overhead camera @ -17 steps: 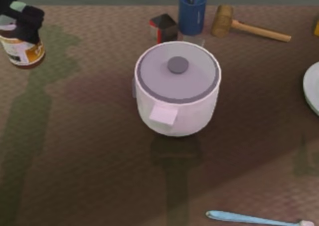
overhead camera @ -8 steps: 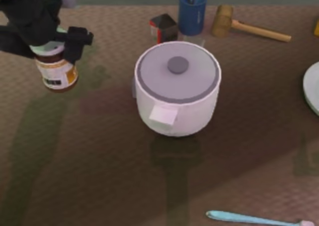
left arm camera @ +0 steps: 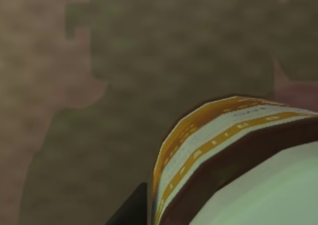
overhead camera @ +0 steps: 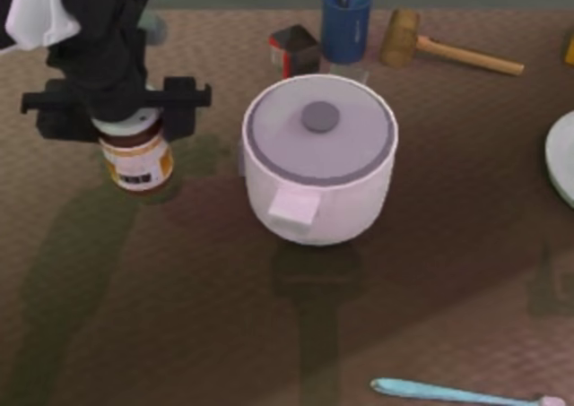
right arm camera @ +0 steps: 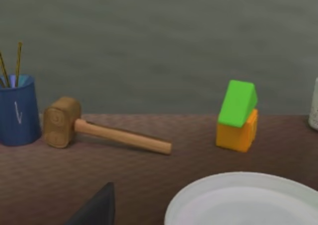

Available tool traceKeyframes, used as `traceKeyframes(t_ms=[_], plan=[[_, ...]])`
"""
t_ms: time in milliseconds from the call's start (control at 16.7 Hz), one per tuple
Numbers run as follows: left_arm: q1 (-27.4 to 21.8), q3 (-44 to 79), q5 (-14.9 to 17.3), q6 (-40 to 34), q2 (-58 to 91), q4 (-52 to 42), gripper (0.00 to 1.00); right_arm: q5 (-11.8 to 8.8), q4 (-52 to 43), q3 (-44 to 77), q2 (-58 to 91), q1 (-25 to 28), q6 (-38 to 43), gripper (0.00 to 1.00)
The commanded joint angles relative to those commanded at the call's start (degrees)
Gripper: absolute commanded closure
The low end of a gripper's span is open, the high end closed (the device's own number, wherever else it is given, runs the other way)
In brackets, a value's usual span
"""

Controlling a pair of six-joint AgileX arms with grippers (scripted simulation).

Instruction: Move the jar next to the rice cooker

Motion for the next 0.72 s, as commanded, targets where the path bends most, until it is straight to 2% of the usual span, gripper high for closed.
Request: traceKeyframes(t_ms=[300, 720], plan=[[0.38, -0.27, 0.06, 0.14, 0.63, 0.77, 1.00, 0.00, 0.00, 0.00, 0.00, 0.00, 0.00, 0.00], [0.53, -4.77, 0.20, 0.56, 4.68, 9.50, 1.00, 0.00, 0.00, 0.00, 0.00, 0.00, 0.00, 0.00]])
